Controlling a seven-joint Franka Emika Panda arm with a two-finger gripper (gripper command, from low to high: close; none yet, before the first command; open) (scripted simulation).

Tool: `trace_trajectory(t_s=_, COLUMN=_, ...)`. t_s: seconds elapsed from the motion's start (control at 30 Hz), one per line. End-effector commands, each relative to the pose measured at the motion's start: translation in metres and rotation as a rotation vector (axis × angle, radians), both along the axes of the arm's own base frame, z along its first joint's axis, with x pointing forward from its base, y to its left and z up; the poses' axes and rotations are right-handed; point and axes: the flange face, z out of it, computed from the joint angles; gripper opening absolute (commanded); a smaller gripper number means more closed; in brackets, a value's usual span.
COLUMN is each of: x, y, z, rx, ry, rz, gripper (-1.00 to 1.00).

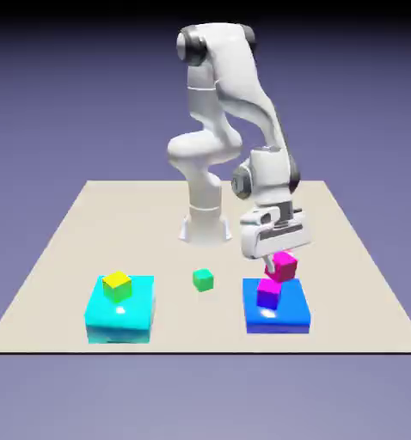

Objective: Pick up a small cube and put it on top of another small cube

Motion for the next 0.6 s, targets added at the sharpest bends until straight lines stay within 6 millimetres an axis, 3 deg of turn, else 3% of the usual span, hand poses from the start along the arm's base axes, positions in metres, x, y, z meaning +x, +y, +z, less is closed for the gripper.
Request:
trace_trajectory(t_s=0.0, x=-0.007, y=-0.006, z=0.003, rx=0.018, ry=0.006, rz=-0.013, gripper=-1.0)
trace_trajectory(t_s=0.1, x=-0.021, y=-0.016, z=0.008, rx=0.055, ry=0.022, rz=-0.035, gripper=-1.0)
trace_trajectory(t_s=0.57, x=0.0, y=-0.01, z=-0.023, rx=0.067, ry=0.013, rz=-0.025, gripper=-1.0)
